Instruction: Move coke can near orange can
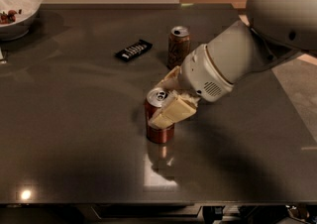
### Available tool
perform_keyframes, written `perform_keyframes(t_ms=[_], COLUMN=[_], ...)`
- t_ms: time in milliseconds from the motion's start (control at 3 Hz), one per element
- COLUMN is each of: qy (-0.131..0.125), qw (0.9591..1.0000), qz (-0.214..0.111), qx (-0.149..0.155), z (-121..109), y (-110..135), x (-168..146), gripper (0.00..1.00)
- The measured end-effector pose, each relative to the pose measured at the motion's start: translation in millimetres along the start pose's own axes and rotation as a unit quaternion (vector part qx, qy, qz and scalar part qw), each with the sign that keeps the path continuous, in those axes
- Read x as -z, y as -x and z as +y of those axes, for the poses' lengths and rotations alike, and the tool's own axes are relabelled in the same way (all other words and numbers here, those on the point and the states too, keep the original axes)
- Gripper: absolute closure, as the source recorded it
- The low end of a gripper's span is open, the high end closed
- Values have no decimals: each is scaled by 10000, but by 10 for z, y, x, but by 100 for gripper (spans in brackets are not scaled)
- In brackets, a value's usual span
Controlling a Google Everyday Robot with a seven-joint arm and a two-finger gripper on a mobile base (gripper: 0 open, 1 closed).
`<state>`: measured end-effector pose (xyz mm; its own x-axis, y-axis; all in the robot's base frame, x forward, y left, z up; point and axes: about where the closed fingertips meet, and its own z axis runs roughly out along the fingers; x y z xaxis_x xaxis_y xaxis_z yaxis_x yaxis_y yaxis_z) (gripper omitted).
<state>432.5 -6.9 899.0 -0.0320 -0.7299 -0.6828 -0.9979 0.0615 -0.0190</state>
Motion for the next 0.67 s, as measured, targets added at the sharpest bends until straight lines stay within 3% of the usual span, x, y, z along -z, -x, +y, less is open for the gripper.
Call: perform_keyframes(t_ms=[333, 667], qy=[-116, -397], qw=[9999, 9985], qz=[-22, 72], qx=[-108, -368], z=[-63, -260], y=[-18, -114], x=[86, 269], gripper=[64, 89])
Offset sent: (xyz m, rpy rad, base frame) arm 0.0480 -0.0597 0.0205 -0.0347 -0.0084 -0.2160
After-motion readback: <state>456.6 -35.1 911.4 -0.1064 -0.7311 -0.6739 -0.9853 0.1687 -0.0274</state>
